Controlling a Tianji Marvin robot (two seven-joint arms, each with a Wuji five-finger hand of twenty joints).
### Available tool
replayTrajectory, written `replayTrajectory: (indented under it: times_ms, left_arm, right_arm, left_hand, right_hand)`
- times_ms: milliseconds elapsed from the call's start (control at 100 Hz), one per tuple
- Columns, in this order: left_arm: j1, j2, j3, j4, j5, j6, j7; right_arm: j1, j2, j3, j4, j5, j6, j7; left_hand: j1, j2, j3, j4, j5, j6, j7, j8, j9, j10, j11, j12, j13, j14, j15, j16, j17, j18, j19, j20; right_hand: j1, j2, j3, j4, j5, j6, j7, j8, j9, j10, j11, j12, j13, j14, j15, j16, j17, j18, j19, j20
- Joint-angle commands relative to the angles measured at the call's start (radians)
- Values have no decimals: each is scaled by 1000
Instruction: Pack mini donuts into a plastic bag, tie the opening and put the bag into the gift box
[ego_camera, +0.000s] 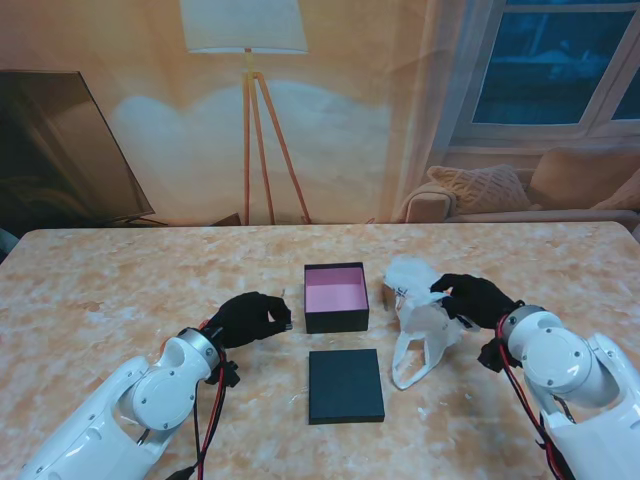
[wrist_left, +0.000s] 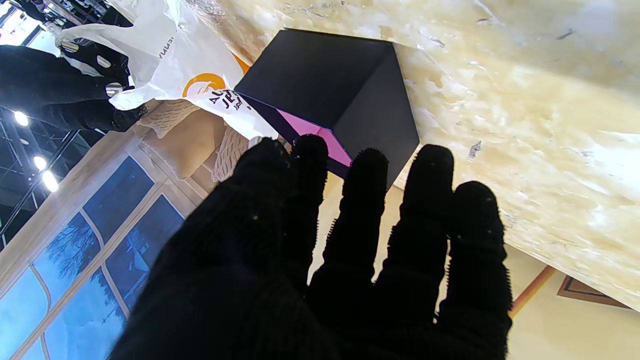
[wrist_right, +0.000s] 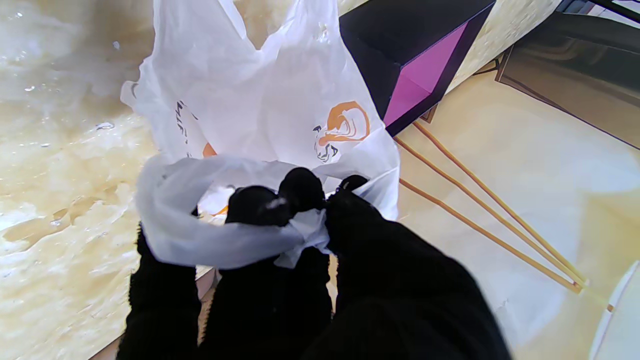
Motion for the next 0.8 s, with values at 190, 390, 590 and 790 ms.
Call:
replayTrajectory:
  times_ms: [190, 390, 590, 790]
  left_arm:
    - [3, 0, -1, -8, -1, 1, -16]
    - [4, 1, -3, -8, 2, -1, -15]
    - [4, 1, -2, -9, -2, -1, -17]
    - [1, 2, 4, -15, -23, -10, -31]
  right_arm:
    - [-8, 1, 11, -7, 62, -13, 57]
    - [-9, 18, 32, -4, 113, -61, 147]
    - [-15, 12, 29, -26, 111, -52, 121]
    - [-17, -8, 29, -65, 149, 19, 47]
  left_hand:
    - [14, 3, -6, 10, -23, -17, 3, -11, 1, -11, 7, 12, 2, 11, 16, 14, -22, 3, -14, -15]
    - [16, 1, -8, 10, -22, -18, 3, -11, 1, -12, 7, 12, 3, 9, 15, 14, -30, 5, -20, -17]
    - [16, 2, -9, 10, -23, -16, 3, -11, 0, -11, 6, 11, 2, 10, 14, 13, -30, 6, -22, -18]
    - [16, 4, -9, 11, -21, -16, 1, -12, 2, -10, 6, 11, 2, 11, 14, 14, -22, 8, -15, -14]
  right_hand:
    - [91, 29, -122, -41, 10, 66, 64, -69, -23, 14, -47, -49, -29, 8, -137, -20, -5, 26, -48, -20]
    - [122, -77, 44, -76, -5, 123, -18, -84, -94, 79, -165, -54, -108, 68, -239, -47, -45, 38, -74, -52]
    - [16, -155, 196, -60, 14, 56, -6, 1, -60, 59, -171, -87, -30, 25, -231, -72, 34, -1, -22, -38]
    - [28, -150, 166, -52, 41, 28, 57, 3, -27, 66, -145, -126, 69, -11, -220, -109, 117, -48, -7, -39]
